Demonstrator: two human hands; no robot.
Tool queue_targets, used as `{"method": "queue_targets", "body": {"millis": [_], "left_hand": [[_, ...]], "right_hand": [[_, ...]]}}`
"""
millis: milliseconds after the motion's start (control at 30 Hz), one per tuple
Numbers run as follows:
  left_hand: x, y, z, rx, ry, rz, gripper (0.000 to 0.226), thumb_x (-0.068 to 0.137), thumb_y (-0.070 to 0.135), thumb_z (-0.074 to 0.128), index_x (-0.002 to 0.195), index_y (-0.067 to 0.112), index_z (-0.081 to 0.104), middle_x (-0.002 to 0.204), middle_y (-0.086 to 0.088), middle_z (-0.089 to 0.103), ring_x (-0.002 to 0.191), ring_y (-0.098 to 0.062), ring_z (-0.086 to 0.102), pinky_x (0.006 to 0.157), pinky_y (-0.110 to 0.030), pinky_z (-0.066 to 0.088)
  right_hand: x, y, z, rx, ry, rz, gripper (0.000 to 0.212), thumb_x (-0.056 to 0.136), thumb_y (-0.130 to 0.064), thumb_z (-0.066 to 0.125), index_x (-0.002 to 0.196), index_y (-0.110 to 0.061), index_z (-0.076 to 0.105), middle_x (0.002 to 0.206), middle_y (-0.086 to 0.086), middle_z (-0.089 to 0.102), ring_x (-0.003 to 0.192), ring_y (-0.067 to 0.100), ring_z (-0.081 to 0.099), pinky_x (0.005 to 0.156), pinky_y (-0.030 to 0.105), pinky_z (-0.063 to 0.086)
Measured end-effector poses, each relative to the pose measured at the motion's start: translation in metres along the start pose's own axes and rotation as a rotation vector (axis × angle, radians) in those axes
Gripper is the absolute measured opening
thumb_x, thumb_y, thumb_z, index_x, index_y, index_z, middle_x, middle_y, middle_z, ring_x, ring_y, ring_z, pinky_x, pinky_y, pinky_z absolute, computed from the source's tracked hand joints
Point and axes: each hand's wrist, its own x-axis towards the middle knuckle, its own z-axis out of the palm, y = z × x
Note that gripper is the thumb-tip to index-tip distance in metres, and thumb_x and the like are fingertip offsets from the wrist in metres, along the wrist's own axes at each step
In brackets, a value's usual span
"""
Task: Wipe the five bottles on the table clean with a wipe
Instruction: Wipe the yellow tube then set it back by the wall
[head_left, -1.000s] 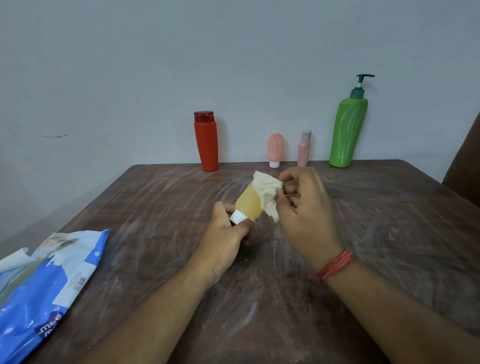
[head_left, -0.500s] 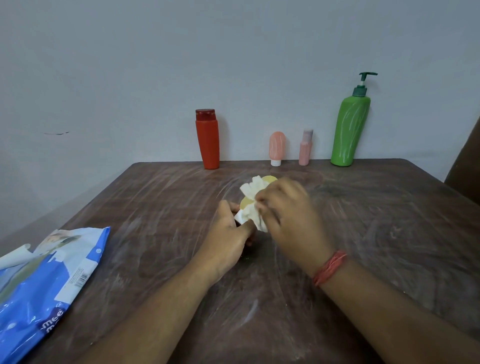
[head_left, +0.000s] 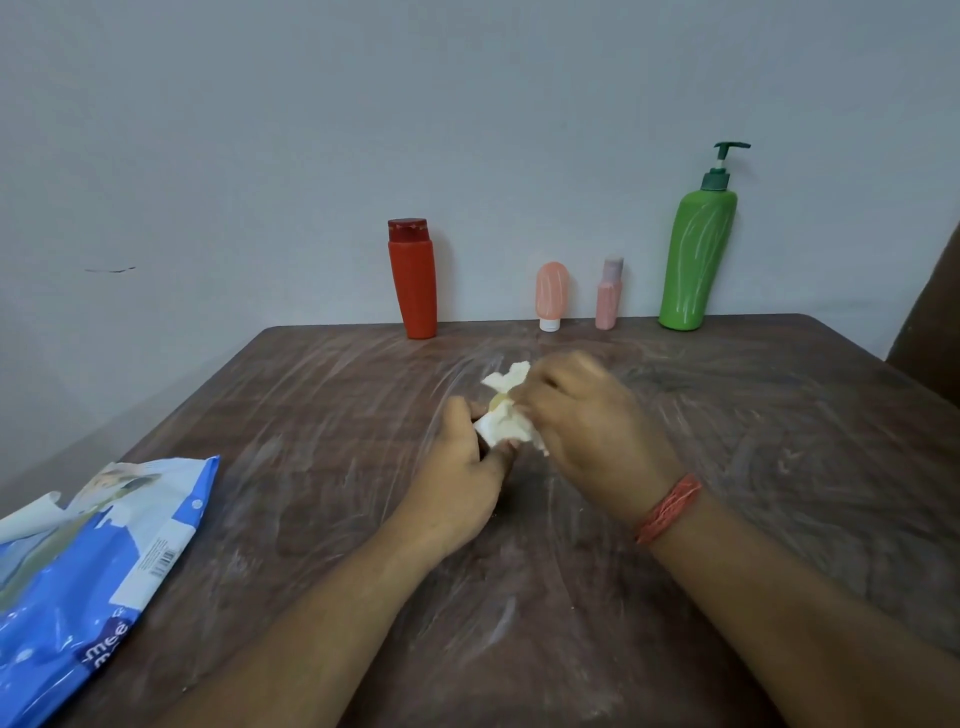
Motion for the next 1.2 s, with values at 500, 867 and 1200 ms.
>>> {"method": "queue_targets", "body": {"millis": [500,867,1200], "left_hand": [[0.0,-0.001,0.002,-0.636,-0.038,-0.142,0.015,0.098,0.006,0.057,0.11,0.009,0.048,0.086,-0.005,0.069,0.073,-0.011,0.062,0.067,-0.029,0.05],[0.0,0.003,-0.001,-0.777,-0.144,-0.176,0.018,0.096,0.003,0.058,0.108,0.008,0.046,0.099,-0.017,0.07,0.075,-0.016,0.061,0.061,-0.028,0.047],[-0.001,0.0,0.0,-0.867,-0.13,-0.145,0.026,0.086,0.007,0.065,0.108,0.005,0.05,0.107,-0.022,0.07,0.079,-0.016,0.063,0.063,-0.026,0.052]], "right_hand": [[-0.008,-0.009,0.007,0.091,-0.005,-0.045,0.011,0.086,-0.003,0.065,0.094,-0.006,0.071,0.097,0.005,0.063,0.087,0.025,0.056,0.071,0.036,0.049],[0.001,0.006,-0.001,0.041,0.113,0.142,0.017,0.082,0.004,0.071,0.095,-0.007,0.071,0.098,0.006,0.065,0.091,0.027,0.059,0.078,0.036,0.049],[0.002,0.013,-0.005,0.046,0.148,0.182,0.013,0.083,0.004,0.069,0.093,-0.004,0.071,0.095,0.008,0.064,0.089,0.027,0.059,0.075,0.041,0.052]]}}
